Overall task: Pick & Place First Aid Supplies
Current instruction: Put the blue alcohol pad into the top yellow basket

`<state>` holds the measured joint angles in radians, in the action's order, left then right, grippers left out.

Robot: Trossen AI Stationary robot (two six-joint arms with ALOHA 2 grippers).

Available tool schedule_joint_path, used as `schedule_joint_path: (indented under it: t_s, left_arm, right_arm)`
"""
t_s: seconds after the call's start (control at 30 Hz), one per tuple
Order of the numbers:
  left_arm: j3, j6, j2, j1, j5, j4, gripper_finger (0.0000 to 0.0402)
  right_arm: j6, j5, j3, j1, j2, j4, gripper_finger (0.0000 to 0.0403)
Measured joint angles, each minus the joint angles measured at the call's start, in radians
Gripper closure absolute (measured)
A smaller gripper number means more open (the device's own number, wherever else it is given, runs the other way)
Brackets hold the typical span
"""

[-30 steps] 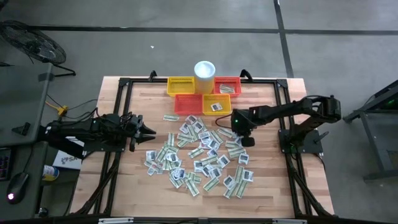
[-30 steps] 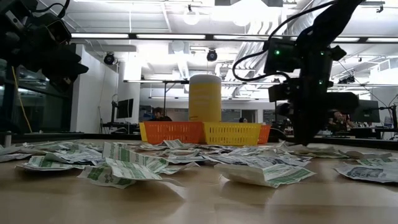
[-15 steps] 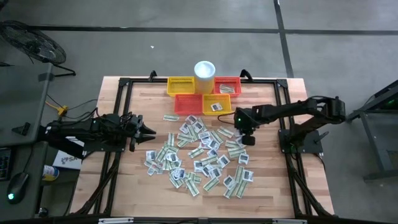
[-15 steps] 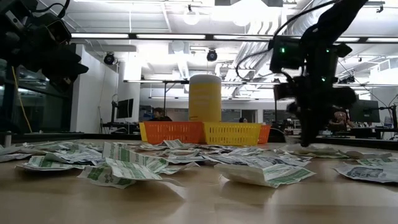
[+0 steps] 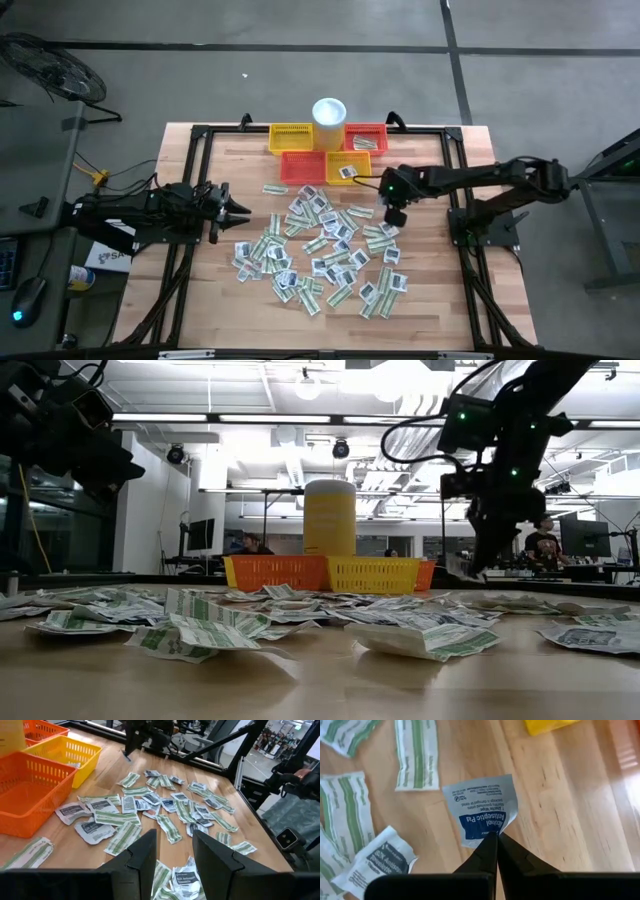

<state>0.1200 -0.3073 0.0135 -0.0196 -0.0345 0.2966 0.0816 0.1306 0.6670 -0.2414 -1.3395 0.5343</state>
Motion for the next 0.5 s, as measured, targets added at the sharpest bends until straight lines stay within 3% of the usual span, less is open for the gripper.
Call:
schedule_joint_path:
  t_s: [0.37,0.5]
  left_arm:
    - [0.0,-0.04,0.0,0.0,0.216,-0.069,0.0275]
    - [0.0,-0.042,0.0,0.0,0.243,-0.071,0.0275]
  right_arm:
    - [0.059,0.046,0.071,0.0,0.006,0.007,0.0403]
    - [0.076,0.064,0.118,0.0,0.006,0.007,0.0403]
